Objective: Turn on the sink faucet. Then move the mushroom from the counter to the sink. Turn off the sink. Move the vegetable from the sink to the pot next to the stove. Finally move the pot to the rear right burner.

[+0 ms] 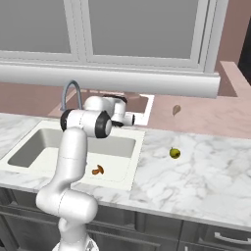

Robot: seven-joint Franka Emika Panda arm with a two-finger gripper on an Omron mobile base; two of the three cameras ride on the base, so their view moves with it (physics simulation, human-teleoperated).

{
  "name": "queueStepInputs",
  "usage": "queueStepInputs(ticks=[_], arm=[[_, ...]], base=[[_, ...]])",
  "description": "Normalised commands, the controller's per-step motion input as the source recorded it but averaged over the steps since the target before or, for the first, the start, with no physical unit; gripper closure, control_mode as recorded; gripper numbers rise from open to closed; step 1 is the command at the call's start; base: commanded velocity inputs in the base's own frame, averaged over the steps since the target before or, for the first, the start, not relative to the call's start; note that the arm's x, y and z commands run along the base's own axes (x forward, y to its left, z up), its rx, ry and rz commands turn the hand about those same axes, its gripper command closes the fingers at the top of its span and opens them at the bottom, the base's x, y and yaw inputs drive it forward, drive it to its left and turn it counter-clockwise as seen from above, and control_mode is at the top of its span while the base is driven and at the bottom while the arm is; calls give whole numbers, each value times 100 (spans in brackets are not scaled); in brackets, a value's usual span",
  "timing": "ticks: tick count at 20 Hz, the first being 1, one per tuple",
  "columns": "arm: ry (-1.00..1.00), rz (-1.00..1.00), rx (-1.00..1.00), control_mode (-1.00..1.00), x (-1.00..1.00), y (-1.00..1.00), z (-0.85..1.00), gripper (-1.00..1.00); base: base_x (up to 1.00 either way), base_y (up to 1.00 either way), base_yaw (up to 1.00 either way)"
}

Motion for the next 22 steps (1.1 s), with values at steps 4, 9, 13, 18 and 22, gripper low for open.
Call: queueStepInputs(ticks=[4, 9, 13, 18, 22], arm=[[0, 1, 0, -100, 0, 67, 39, -100], [0, 0, 0, -100, 0, 72, 41, -100], [0, 0, 0, -100, 0, 73, 39, -100], [0, 0, 0, -100, 0, 67, 34, -100], [0, 0, 0, -100, 0, 37, 17, -100]], base=[[0, 0, 0], [0, 0, 0], [0, 0, 0], [0, 0, 0], [0, 0, 0]])
